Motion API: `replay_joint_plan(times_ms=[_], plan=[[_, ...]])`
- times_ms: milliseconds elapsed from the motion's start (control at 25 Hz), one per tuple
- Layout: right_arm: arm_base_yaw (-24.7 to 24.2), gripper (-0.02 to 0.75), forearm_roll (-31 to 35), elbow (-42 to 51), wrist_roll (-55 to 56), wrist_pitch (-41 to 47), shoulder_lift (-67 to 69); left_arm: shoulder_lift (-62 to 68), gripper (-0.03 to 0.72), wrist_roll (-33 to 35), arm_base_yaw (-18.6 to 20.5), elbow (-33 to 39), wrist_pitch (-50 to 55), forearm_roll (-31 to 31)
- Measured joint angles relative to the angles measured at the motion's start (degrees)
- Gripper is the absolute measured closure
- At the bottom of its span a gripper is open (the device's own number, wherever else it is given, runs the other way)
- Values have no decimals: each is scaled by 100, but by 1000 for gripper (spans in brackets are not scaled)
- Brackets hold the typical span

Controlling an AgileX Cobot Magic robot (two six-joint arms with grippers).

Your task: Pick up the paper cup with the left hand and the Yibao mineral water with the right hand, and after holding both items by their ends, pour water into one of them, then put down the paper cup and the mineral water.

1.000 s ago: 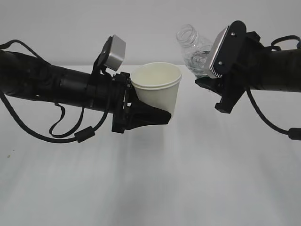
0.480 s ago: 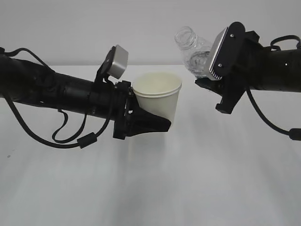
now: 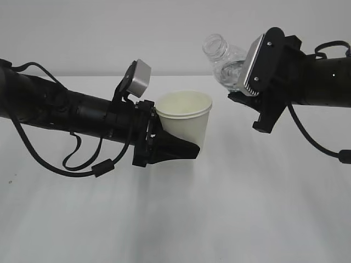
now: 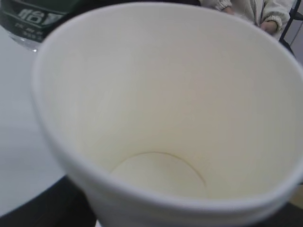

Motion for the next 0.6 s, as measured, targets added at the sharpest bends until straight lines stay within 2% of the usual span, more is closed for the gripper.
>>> replay_joint_plan(times_ms=[600], plan=[[0,336,-4,0,-418,12,10,0,237,-4,0,0,-83,0]])
